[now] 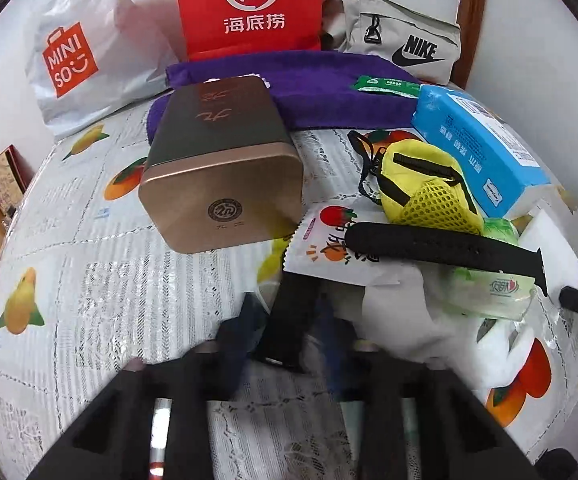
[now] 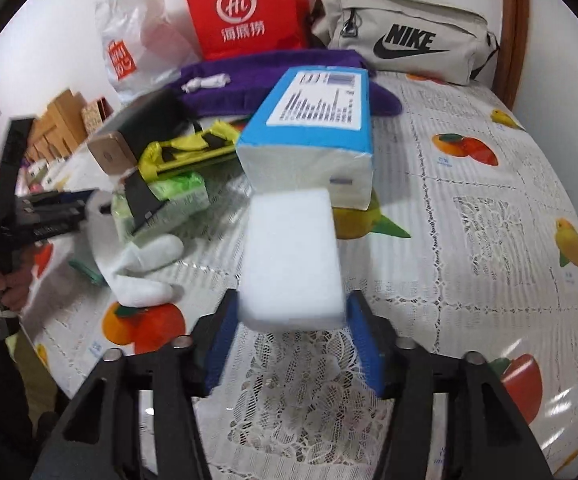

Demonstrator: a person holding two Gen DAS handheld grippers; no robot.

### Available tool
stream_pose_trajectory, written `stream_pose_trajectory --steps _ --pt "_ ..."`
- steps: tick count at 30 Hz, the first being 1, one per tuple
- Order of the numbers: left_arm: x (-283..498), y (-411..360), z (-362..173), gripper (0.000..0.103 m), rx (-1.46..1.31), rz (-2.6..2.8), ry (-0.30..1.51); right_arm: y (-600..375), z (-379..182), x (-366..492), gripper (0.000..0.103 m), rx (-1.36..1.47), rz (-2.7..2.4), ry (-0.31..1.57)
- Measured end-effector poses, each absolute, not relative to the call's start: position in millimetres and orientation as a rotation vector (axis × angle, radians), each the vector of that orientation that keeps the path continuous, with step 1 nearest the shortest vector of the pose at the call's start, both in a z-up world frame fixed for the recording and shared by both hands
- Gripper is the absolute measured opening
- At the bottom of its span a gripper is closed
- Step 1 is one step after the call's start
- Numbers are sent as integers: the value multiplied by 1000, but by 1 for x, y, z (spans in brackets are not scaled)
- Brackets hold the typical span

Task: Organize soft objects
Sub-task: 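Grasp a black plastic clip with the left tool while the right tool lifts the sponge, then carry the black clip and white sponge toward the purple towel with both tools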

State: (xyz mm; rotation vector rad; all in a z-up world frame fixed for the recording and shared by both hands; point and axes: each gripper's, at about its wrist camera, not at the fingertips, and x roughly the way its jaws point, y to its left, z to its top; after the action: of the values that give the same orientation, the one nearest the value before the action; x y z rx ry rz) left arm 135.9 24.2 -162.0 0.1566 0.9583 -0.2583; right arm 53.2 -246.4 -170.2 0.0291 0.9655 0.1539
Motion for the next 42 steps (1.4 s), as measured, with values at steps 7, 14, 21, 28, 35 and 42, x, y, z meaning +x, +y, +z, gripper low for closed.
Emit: stream_pose_trajectory --steps 7,14,21,28,35,42 --pt "120 44 -155 23 124 -213 965 -240 -176 64 74 18 145 967" --pt "112 72 -159 26 87 -169 982 -237 -179 74 75 18 144 963" --pt "117 61 -164 37 131 -165 940 -233 -182 78 75 0 127 952" --pt "114 63 -162 20 82 -177 933 -234 -179 77 49 -9 119 937" --pt "110 70 -154 20 14 -151 930 -236 -162 68 49 -13 129 916" --pt "106 71 -135 20 30 -134 910 -242 -143 63 49 16 122 879"
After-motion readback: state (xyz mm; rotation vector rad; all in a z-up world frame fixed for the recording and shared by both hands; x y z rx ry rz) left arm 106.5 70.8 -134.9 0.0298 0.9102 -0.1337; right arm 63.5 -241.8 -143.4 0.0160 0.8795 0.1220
